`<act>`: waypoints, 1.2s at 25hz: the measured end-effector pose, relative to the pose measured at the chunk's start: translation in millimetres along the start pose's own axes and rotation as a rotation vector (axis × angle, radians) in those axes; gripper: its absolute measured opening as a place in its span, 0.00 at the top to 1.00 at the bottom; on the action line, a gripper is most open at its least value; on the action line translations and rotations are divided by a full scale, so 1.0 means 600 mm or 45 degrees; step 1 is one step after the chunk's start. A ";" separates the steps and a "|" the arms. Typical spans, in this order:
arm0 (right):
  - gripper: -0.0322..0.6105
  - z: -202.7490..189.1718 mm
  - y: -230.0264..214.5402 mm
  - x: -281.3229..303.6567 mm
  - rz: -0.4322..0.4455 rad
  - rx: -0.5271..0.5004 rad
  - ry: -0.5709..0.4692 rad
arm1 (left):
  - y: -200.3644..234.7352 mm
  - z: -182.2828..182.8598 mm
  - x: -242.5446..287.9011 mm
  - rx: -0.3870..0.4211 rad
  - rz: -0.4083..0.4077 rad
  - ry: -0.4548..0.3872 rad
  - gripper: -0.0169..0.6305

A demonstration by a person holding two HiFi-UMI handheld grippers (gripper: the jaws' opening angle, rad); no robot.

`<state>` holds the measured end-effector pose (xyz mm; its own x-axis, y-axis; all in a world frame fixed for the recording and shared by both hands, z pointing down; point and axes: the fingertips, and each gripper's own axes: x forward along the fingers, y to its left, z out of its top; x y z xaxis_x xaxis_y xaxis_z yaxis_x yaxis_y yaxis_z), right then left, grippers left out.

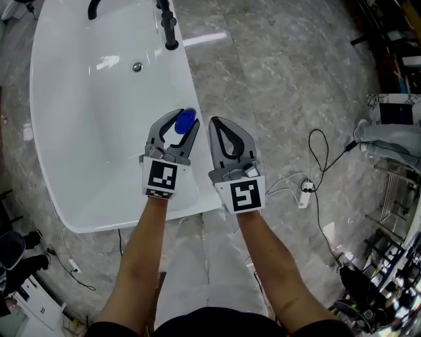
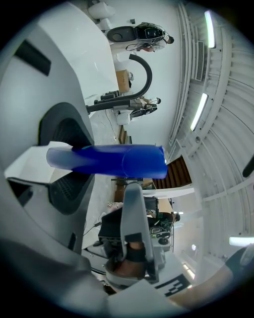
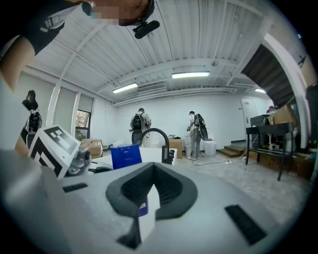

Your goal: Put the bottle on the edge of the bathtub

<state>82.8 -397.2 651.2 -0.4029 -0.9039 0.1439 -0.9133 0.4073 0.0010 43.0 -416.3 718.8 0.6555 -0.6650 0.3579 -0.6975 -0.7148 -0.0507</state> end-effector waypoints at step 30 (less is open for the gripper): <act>0.95 -0.017 -0.006 -0.008 -0.024 0.035 0.035 | -0.002 -0.093 0.036 -0.049 -0.072 0.106 0.73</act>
<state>88.4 -393.0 660.5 -0.3840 -0.9073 0.1715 -0.9222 0.3859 -0.0232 42.1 -417.6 778.6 0.6690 -0.6021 0.4358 -0.6716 -0.7409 0.0073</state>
